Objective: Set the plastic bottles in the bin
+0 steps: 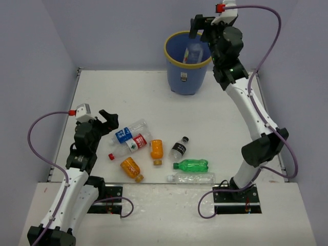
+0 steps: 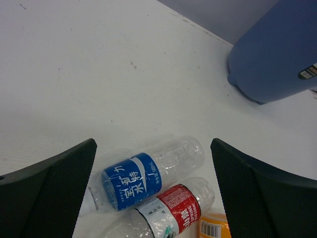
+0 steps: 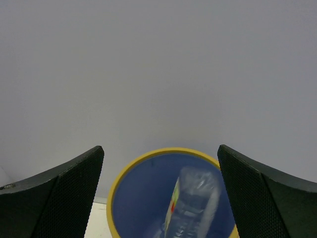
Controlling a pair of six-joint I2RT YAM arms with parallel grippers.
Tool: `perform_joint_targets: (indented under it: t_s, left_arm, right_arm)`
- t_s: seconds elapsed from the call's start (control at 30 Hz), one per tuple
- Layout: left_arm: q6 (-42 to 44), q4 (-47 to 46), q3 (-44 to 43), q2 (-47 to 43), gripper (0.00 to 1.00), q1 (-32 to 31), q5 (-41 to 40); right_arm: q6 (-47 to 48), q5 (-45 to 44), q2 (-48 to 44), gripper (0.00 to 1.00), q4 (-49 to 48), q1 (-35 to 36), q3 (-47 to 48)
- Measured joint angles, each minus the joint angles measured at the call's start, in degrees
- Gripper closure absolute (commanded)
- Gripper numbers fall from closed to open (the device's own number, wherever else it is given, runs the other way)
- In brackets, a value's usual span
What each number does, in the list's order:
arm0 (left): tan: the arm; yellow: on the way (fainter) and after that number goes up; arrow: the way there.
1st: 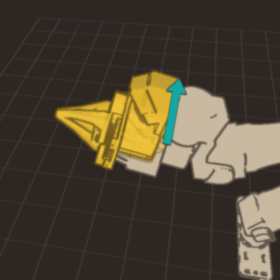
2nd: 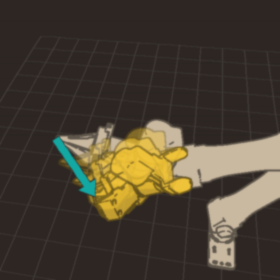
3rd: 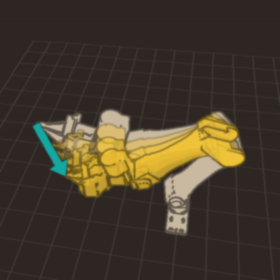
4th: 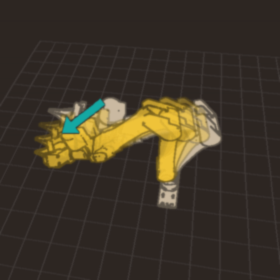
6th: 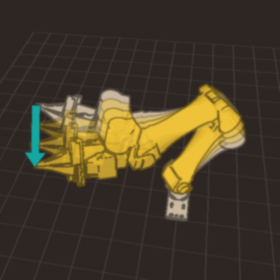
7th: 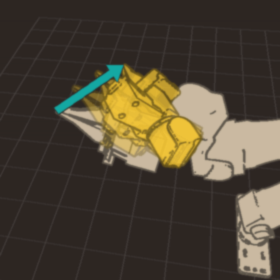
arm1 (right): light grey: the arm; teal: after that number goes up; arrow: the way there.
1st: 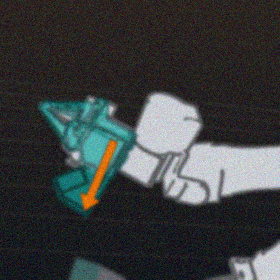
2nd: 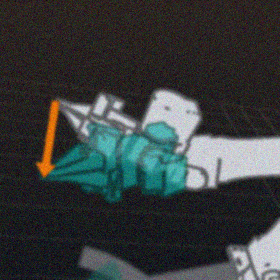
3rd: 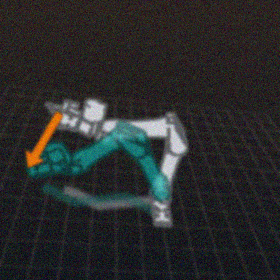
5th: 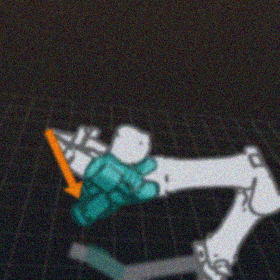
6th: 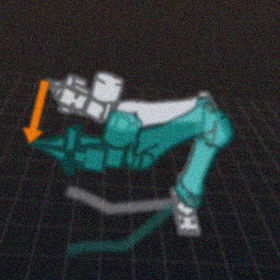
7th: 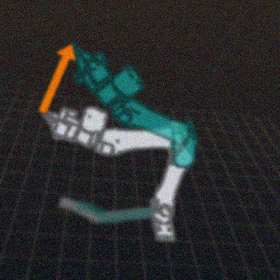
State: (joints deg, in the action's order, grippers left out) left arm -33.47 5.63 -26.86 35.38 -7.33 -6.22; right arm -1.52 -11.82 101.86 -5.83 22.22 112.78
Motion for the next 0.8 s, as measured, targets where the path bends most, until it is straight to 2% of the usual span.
perform_joint_targets:
  t_s: [0.13, 0.27, 0.53, 0.63, 0.8]
  left_arm:
    - [-0.6, 2.4, -0.3, -0.6, 0.0, 0.0, 0.2]
    - [-1.5, 4.0, -0.3, -0.1, 0.0, 0.0, 1.8]
    - [-2.7, 5.0, -0.3, 5.2, 0.0, 0.0, 8.1]
    - [-3.5, 5.7, -0.3, 7.4, 0.0, 0.0, 9.4]
    - [-4.0, 6.0, -0.3, 8.7, 0.0, -0.1, 9.4]
  right_arm:
    - [-0.2, -0.2, -8.0, 0.01, 3.7, 0.0, -2.4]
    - [-2.0, -1.7, -20.2, 0.01, 7.9, 0.0, -12.2]
    - [-12.6, -5.1, -48.5, 0.01, 11.5, -0.2, -45.6]
    - [-15.7, -5.3, -53.7, 0.01, 12.5, -0.2, -53.5]
    - [-18.8, -6.6, -55.9, 0.01, 14.7, -0.1, -61.9]
